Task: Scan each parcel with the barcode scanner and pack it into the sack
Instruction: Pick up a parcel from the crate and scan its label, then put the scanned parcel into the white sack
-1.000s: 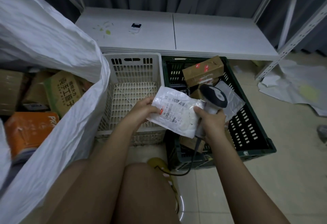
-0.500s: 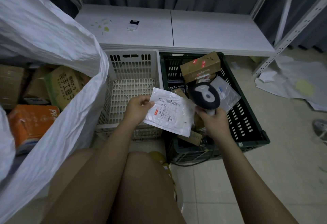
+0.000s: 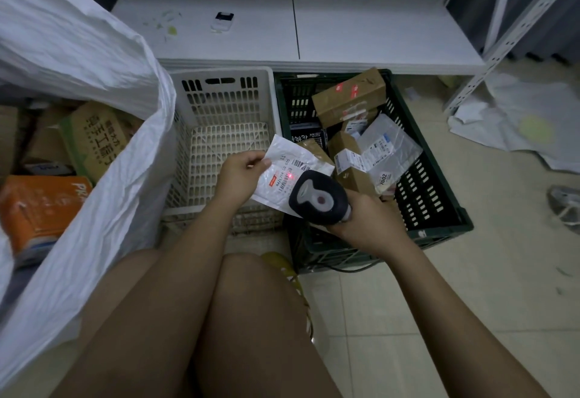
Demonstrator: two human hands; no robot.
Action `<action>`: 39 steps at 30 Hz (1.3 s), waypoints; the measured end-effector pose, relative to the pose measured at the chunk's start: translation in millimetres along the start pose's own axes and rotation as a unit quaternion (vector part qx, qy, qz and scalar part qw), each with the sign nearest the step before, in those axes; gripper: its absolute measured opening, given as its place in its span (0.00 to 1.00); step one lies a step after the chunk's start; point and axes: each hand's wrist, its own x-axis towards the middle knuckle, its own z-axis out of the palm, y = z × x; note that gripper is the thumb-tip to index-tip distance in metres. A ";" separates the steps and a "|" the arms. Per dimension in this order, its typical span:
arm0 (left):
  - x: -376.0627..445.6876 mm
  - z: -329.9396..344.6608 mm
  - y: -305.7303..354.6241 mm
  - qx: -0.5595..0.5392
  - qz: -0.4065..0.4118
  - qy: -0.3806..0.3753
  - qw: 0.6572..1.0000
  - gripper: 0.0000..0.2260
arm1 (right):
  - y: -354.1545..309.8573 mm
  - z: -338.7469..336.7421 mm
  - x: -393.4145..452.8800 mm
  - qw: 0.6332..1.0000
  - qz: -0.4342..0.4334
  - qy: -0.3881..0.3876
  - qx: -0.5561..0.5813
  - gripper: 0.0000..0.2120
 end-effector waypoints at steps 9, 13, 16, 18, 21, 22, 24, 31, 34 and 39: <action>-1.4 0.0 2.5 0.002 0.002 -0.001 1.000 0.08 | 0.2 0.1 0.5 1.000 -0.008 0.008 -0.020 0.10; -1.3 -1.1 1.8 0.006 0.005 -0.004 1.000 0.09 | -2.0 -1.1 0.6 1.000 0.000 0.001 -0.012 0.08; -1.5 -2.4 0.5 0.006 0.002 -0.002 1.000 0.08 | -1.1 -1.4 -1.1 0.999 0.016 -0.003 0.033 0.08; -3.5 -4.9 2.6 -0.001 0.004 0.004 1.000 0.08 | -3.8 -3.6 -6.0 0.996 0.028 0.007 0.082 0.10; -9.6 -9.7 11.9 -0.013 0.017 0.029 0.999 0.08 | -9.6 -6.1 -8.4 0.980 0.058 0.053 0.181 0.16; -14.3 -12.9 16.7 -0.020 0.024 0.044 0.999 0.09 | -13.0 -8.4 -7.7 0.972 0.062 0.068 0.215 0.15; -25.3 -21.7 28.5 -0.027 0.041 0.071 0.996 0.08 | -22.7 -14.6 -4.4 0.957 0.064 0.101 0.264 0.12; -80.2 -94.8 90.5 -0.059 0.140 0.201 0.968 0.08 | -105.9 -55.9 2.4 0.883 0.001 0.180 0.434 0.09; -103.3 -144.3 105.6 -0.077 0.156 0.277 0.945 0.08 | -151.4 -66.4 6.6 0.861 -0.040 0.186 0.472 0.09; -120.1 -223.7 89.4 -0.037 0.110 0.381 0.917 0.10 | -214.7 -64.2 17.6 0.845 -0.043 0.182 0.501 0.04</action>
